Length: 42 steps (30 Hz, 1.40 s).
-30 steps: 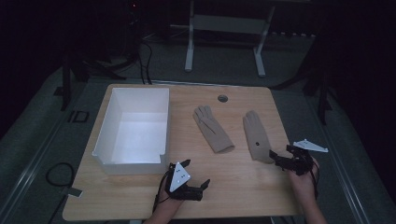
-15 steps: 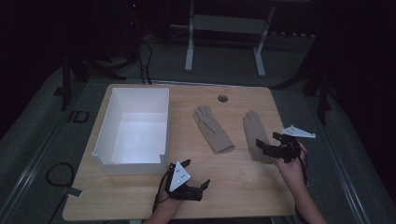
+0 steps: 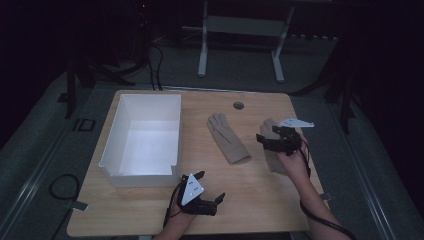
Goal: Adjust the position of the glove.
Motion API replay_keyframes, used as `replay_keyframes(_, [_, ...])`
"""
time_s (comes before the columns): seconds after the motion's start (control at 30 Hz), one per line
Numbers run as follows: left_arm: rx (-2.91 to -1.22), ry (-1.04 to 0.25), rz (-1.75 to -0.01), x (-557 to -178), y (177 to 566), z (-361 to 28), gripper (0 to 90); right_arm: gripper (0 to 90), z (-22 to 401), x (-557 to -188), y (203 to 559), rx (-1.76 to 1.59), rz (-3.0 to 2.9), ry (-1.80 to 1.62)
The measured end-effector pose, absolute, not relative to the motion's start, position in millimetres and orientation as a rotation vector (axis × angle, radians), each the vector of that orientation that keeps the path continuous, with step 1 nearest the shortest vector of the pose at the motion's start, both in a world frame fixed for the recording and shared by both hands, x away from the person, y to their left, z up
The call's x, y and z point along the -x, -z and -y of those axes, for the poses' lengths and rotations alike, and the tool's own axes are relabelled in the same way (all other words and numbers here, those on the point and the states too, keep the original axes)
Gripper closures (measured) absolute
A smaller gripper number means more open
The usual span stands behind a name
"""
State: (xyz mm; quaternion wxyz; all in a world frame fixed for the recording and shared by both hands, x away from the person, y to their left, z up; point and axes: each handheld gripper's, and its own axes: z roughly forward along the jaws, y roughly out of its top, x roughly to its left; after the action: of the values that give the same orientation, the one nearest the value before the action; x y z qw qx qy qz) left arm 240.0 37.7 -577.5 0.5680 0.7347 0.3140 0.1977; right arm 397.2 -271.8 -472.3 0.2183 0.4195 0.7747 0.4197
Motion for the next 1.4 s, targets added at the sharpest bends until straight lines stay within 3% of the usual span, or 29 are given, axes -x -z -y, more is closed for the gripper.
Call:
replay_keyframes(0.6, [-1.726,-0.466,-0.733,-239.8,577.6,-37.7,2.9,28.5,210.0,-438.4,485.3,-1.071,-2.254,-1.216])
replay_keyframes(0.97, [-1.726,-0.465,-0.73,-239.7,577.6,-37.7,2.9,42.7,174.1,-459.6,510.1,-1.046,-2.344,-1.15])
replay_keyframes(1.4, [-1.726,-0.458,-0.73,-239.6,577.6,-37.6,2.9,45.9,159.0,-478.9,537.1,-1.031,-2.399,-1.047])
